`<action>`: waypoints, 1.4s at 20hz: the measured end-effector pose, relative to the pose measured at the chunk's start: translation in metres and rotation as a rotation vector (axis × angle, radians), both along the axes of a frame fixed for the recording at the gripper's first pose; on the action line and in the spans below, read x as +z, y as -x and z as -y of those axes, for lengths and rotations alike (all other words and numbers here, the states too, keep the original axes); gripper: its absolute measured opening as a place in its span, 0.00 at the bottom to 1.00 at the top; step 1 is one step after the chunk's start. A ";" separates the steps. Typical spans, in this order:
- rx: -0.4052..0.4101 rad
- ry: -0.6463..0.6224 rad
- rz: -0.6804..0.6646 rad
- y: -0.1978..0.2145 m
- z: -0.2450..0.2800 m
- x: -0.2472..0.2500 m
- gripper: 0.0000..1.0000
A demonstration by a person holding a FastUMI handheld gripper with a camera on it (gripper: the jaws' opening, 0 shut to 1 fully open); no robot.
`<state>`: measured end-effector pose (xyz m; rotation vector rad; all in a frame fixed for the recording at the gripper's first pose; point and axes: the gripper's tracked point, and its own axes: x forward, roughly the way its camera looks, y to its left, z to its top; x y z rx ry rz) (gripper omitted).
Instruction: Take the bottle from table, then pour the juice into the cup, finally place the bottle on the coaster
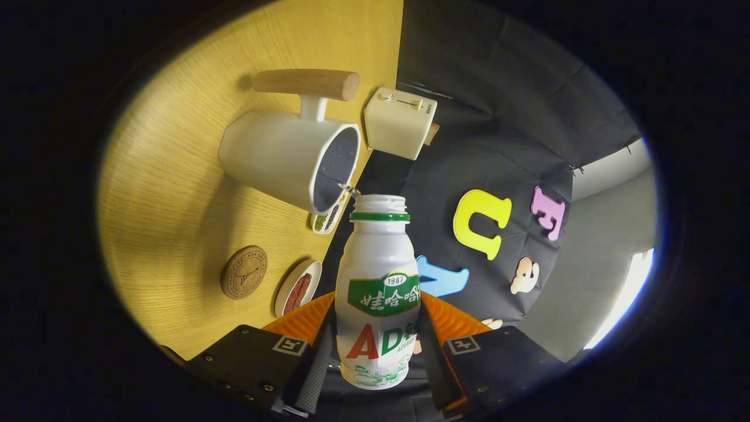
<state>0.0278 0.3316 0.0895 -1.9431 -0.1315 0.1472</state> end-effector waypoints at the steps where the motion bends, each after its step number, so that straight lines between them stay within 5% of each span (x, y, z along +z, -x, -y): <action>1: -0.002 0.006 -0.001 0.001 0.000 -0.001 0.71; 28: -0.007 0.119 0.012 0.001 -0.004 -0.003 0.70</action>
